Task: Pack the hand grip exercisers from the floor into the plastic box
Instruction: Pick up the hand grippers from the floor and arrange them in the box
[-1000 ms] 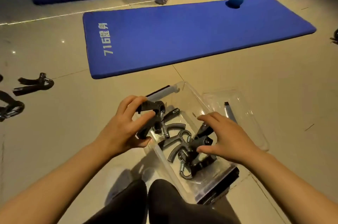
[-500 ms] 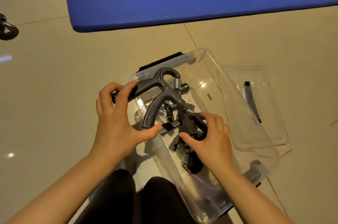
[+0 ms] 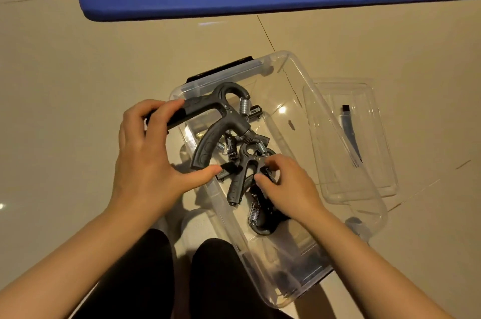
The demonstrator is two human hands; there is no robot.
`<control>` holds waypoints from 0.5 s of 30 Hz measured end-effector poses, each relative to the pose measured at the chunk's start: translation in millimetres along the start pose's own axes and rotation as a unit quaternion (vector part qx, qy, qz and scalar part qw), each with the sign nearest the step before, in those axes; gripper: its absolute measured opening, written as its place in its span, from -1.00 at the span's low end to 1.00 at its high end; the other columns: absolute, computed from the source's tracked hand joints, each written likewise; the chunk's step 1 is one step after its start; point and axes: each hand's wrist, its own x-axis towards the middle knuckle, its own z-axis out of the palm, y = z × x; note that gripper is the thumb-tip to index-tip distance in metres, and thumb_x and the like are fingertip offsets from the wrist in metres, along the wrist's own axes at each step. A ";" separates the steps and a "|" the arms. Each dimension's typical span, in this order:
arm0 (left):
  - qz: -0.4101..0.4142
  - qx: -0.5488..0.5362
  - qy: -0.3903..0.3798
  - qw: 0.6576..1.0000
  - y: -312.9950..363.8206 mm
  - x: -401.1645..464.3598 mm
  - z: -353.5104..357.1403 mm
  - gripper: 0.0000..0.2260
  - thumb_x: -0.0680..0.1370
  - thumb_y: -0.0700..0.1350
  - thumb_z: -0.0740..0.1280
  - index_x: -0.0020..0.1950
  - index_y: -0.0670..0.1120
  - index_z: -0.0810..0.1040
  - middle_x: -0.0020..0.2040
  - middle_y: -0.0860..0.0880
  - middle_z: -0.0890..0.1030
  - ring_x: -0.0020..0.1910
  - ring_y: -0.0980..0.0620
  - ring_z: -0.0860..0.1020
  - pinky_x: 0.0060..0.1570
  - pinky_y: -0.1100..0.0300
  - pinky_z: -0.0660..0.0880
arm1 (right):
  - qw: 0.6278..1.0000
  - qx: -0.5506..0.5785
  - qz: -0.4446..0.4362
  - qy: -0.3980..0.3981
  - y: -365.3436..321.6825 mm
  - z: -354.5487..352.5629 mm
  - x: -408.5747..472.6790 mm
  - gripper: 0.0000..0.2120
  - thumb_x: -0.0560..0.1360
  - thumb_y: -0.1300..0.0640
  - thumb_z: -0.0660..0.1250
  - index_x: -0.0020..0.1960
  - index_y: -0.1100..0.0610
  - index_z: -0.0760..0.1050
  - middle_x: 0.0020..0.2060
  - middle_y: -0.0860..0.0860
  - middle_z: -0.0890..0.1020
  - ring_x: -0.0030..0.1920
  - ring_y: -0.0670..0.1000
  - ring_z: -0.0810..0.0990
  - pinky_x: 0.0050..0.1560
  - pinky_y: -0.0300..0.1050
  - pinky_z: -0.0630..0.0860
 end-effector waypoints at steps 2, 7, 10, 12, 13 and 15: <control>-0.002 0.022 -0.004 1.000 0.8 2.4 -1.6 -0.10 0.11 0.19 0.51 0.40 0.02 0.31 0.24 -0.10 0.27 0.20 -0.14 0.33 0.07 0.11 0.36 | 0.999 0.002 -0.021 -0.047 5.9 -13.6 12.4 -0.69 0.49 -0.05 0.33 0.20 0.00 0.44 0.11 -0.03 0.51 0.06 -0.01 0.51 0.00 -0.13 0.44; -0.002 0.048 -0.012 0.999 3.7 4.3 -3.7 -0.11 0.10 0.25 0.48 0.38 0.04 0.33 0.22 -0.12 0.29 0.17 -0.16 0.33 0.01 0.11 0.35 | 0.921 -0.285 -0.208 -0.165 2.5 -29.2 38.1 -0.23 0.39 0.03 0.43 0.49 -0.04 0.12 0.41 0.01 0.25 0.37 0.08 0.24 0.29 -0.02 0.32; -0.005 0.059 -0.017 0.998 2.4 4.2 -3.7 -0.10 0.09 0.27 0.47 0.38 0.04 0.33 0.20 -0.13 0.30 0.15 -0.16 0.34 -0.01 0.09 0.37 | 0.867 -0.336 -0.280 -0.240 -11.0 -23.9 51.6 0.00 0.26 -0.13 0.52 0.52 -0.06 0.01 0.47 0.00 0.12 0.44 0.08 0.09 0.39 0.04 0.15; -0.004 0.059 -0.011 0.998 1.3 5.2 -5.2 -0.10 0.09 0.28 0.46 0.38 0.03 0.33 0.18 -0.10 0.29 0.14 -0.14 0.33 -0.01 0.09 0.37 | 0.818 -0.400 -0.323 -0.258 -19.6 -17.0 61.5 0.05 0.24 -0.15 0.53 0.52 -0.09 -0.05 0.49 0.02 0.09 0.48 0.11 0.00 0.42 0.09 0.05; -0.001 0.060 -0.012 0.998 1.5 5.5 -5.3 -0.10 0.09 0.28 0.46 0.38 0.03 0.33 0.17 -0.09 0.28 0.14 -0.13 0.32 -0.01 0.09 0.37 | 0.801 -0.422 -0.334 -0.263 -22.7 -15.2 65.4 0.07 0.23 -0.15 0.53 0.52 -0.10 -0.07 0.50 0.03 0.08 0.49 0.11 -0.03 0.44 0.11 0.01; 0.007 0.065 -0.013 0.998 1.7 6.3 -5.3 -0.11 0.10 0.29 0.44 0.38 0.03 0.33 0.15 -0.06 0.27 0.13 -0.12 0.30 -0.04 0.09 0.37 | 0.783 -0.440 -0.342 -0.275 -24.9 -13.3 69.9 0.10 0.22 -0.15 0.53 0.53 -0.13 -0.12 0.52 0.04 0.05 0.51 0.12 -0.06 0.45 0.14 -0.02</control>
